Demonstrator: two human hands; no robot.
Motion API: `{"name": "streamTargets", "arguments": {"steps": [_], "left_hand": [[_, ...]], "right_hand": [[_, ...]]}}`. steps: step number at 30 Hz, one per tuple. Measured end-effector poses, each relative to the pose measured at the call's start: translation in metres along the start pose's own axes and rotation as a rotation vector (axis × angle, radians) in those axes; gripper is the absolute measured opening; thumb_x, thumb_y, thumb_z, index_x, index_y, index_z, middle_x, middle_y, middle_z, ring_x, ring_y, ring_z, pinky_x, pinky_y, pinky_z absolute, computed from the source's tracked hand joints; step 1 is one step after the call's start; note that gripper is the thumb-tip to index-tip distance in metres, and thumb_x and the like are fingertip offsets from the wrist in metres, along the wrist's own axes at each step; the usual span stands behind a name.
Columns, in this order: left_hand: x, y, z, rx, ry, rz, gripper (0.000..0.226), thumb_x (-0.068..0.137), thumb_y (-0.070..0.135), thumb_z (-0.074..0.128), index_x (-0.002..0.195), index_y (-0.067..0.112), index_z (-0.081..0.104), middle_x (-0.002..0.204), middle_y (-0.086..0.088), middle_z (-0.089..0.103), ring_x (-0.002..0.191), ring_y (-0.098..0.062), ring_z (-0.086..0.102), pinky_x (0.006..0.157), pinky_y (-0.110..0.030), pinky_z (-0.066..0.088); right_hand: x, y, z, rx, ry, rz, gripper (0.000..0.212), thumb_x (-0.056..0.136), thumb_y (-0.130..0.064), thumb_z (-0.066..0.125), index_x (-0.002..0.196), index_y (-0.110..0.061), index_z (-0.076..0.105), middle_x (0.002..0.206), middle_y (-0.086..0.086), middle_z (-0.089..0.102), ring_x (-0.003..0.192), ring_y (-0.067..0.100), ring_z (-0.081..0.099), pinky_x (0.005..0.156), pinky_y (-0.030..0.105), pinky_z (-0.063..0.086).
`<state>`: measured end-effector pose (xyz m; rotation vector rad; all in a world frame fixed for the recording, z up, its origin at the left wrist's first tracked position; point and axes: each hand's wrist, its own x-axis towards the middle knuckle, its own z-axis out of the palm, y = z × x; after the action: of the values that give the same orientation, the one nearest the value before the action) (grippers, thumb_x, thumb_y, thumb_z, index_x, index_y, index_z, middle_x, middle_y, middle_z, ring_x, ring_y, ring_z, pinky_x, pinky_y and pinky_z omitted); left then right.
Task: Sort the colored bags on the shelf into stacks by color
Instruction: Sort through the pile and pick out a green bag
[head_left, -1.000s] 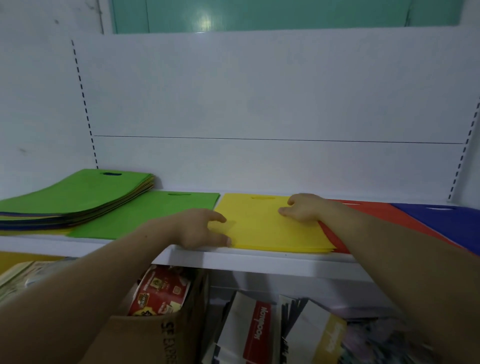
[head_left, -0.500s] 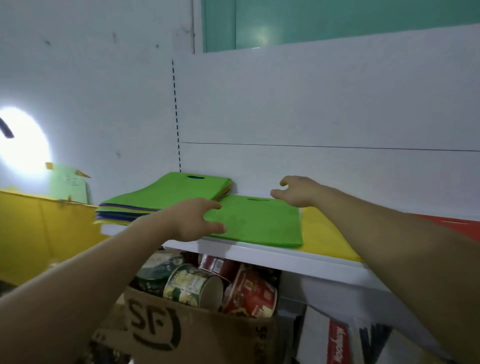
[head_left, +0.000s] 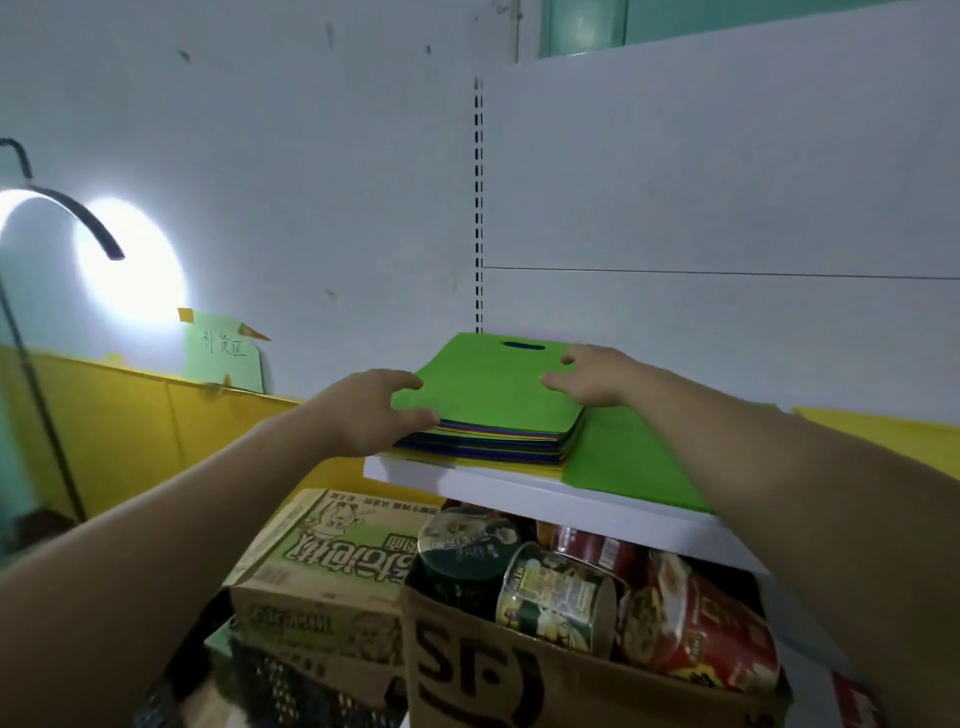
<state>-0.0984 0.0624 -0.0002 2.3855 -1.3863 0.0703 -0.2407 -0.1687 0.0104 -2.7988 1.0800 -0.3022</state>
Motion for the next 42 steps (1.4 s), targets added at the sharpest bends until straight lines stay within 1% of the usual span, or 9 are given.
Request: {"name": "streamTargets", "arguments": {"steps": [11,15,23,27,30,32,36,39,42], "left_hand": [[0.100,-0.032,0.023,0.006,-0.057,-0.077,0.054,0.092,0.050,0.048,0.139,0.024,0.042,0.148,-0.006,0.038,0.132,-0.025,0.038,0.104,-0.034,0.031],[0.116,-0.033,0.027,0.044,-0.176,-0.061,0.062,0.091,0.053,0.049,0.144,0.024,0.036,0.151,-0.005,0.033,0.136,-0.024,0.033,0.108,-0.032,0.026],[0.120,-0.034,0.031,0.073,-0.274,0.042,0.071,0.089,0.061,0.043,0.144,0.017,0.037,0.151,-0.007,0.033,0.136,-0.023,0.033,0.109,-0.030,0.025],[0.120,-0.037,0.028,0.062,-0.280,0.079,0.070,0.089,0.061,0.043,0.142,0.016,0.039,0.149,-0.008,0.036,0.134,-0.023,0.036,0.107,-0.030,0.027],[0.120,-0.039,0.023,0.037,-0.269,0.113,0.066,0.089,0.057,0.047,0.140,0.015,0.041,0.147,-0.009,0.039,0.132,-0.024,0.039,0.105,-0.028,0.030],[0.121,-0.041,0.021,-0.033,-0.211,0.131,0.068,0.088,0.053,0.054,0.142,0.015,0.038,0.147,-0.010,0.039,0.132,-0.024,0.039,0.104,-0.028,0.030],[0.123,-0.041,0.019,-0.358,-0.058,0.136,0.079,0.085,0.039,0.066,0.147,0.015,0.023,0.144,-0.014,0.041,0.126,-0.028,0.046,0.096,-0.029,0.037],[0.124,-0.033,0.016,-0.695,-0.082,0.145,0.076,0.084,0.024,0.069,0.146,0.018,0.027,0.130,-0.017,0.053,0.107,-0.029,0.058,0.082,-0.031,0.047],[0.114,-0.014,0.012,-0.947,-0.118,0.215,0.057,0.085,0.005,0.065,0.135,0.015,0.040,0.094,-0.010,0.063,0.077,-0.023,0.063,0.060,-0.027,0.050]], "right_hand": [[0.074,0.025,0.020,-0.186,-0.057,0.215,0.078,0.093,-0.066,0.031,0.141,-0.006,0.042,0.150,0.015,0.035,0.135,0.032,0.037,0.107,0.035,0.033],[0.085,0.028,0.022,-0.154,-0.048,0.260,0.081,0.085,-0.068,0.049,0.137,-0.006,0.046,0.142,0.014,0.046,0.127,0.031,0.047,0.100,0.034,0.039],[0.082,0.021,0.015,0.080,0.222,0.399,0.078,0.084,-0.018,0.069,0.143,0.003,0.022,0.133,0.019,0.048,0.120,0.034,0.050,0.092,0.035,0.043],[0.074,0.016,0.001,0.246,0.423,0.404,0.024,0.089,-0.011,0.055,0.108,0.002,0.058,0.115,0.019,0.061,0.106,0.035,0.058,0.078,0.032,0.044],[0.061,0.010,-0.012,0.396,0.544,0.341,0.019,0.091,-0.012,0.048,0.074,-0.009,0.055,0.097,0.016,0.060,0.092,0.031,0.058,0.070,0.029,0.038],[0.051,0.009,-0.020,0.533,0.628,0.305,0.021,0.092,-0.014,0.047,0.071,-0.012,0.051,0.090,0.012,0.058,0.085,0.027,0.057,0.068,0.029,0.040],[0.022,0.008,-0.039,0.799,0.746,0.287,0.020,0.095,-0.017,0.048,0.107,-0.008,0.062,0.102,0.008,0.063,0.087,0.024,0.061,0.079,0.036,0.052],[-0.003,0.012,-0.052,0.914,0.811,0.322,0.012,0.096,-0.017,0.049,0.094,-0.013,0.060,0.095,0.006,0.063,0.083,0.023,0.063,0.078,0.037,0.053],[-0.033,0.020,-0.065,0.950,0.866,0.364,0.011,0.095,-0.017,0.052,0.088,-0.016,0.060,0.093,0.005,0.065,0.085,0.024,0.065,0.080,0.040,0.056]]}}
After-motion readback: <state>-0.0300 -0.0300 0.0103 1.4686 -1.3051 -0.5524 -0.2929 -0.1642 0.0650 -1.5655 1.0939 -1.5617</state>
